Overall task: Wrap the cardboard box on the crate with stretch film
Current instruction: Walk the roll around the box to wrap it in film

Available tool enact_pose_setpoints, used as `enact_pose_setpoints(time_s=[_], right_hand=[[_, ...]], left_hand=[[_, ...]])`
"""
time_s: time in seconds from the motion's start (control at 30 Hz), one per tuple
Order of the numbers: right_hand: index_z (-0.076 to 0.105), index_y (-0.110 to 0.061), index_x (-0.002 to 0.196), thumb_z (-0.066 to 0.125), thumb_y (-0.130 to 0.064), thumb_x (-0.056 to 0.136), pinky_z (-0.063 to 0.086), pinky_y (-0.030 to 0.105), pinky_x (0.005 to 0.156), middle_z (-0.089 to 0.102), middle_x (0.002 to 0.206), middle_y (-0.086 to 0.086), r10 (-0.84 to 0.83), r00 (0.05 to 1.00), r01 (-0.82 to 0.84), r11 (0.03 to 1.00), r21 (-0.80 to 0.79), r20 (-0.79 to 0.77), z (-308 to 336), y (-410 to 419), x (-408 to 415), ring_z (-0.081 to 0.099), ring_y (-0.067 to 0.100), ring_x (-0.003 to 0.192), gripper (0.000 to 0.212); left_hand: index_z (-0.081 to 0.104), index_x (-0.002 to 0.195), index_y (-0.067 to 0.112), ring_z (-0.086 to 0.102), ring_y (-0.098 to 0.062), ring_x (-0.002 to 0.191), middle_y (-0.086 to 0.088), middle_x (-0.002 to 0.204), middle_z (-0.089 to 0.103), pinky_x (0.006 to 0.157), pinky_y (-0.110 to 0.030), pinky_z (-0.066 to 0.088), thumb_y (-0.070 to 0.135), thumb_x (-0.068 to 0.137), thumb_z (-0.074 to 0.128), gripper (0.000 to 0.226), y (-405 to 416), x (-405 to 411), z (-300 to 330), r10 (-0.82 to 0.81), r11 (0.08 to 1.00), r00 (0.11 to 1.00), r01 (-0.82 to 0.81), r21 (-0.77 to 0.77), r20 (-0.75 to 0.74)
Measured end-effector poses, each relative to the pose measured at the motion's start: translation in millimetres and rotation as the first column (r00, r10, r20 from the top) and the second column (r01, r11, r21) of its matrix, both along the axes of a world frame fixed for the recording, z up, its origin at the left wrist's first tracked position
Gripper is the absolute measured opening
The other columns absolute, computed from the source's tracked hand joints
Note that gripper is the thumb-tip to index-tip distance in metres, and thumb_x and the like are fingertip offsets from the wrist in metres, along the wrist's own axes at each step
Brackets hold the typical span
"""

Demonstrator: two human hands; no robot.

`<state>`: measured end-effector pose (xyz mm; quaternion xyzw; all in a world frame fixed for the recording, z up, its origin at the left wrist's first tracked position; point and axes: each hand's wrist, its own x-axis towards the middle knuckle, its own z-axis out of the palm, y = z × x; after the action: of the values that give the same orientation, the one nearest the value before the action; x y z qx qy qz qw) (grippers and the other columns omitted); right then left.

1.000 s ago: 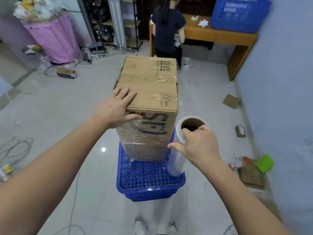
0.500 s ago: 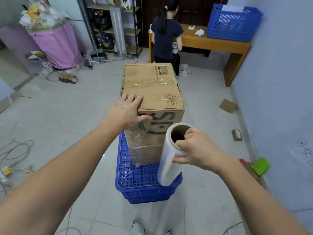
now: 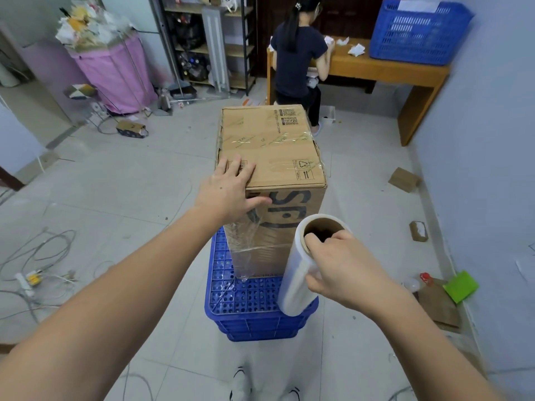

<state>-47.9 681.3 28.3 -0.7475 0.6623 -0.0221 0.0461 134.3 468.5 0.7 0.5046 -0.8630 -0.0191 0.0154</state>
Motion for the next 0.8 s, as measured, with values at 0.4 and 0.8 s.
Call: enact_pose_setpoints(time_s=[0.4, 0.8], right_hand=[[0.046, -0.026, 0.106, 0.053, -0.043, 0.092, 0.048, 0.029, 0.071, 0.055, 0.088, -0.005, -0.418, 0.906, 0.423, 0.903, -0.081, 0.067, 2.3, 4.6, 54.6, 0.052, 0.017, 0.084, 0.023], [0.053, -0.022, 0.089, 0.055, -0.069, 0.085, 0.041, 0.033, 0.075, 0.064, 0.089, 0.006, -0.689, 0.723, 0.667, 0.715, -0.208, -0.047, -18.2, -32.6, 77.6, 0.056, 0.031, 0.1, 0.047]], left_hand=[[0.014, 0.162, 0.041, 0.02, -0.027, 0.152, 0.004, 0.17, 0.02, 0.12, -0.058, 0.027, 0.091, 0.082, 0.032, 0.096, -31.2, 43.2, 10.1, -0.312, 0.947, 0.948, 0.316, -0.061, 0.058], [0.024, 0.162, 0.009, 0.015, -0.03, 0.157, -0.013, 0.168, 0.024, 0.128, -0.042, 0.0, 0.065, 0.073, 0.08, 0.118, -82.7, 69.9, 2.1, -0.757, 0.643, 0.65, 0.76, -0.098, 0.071]])
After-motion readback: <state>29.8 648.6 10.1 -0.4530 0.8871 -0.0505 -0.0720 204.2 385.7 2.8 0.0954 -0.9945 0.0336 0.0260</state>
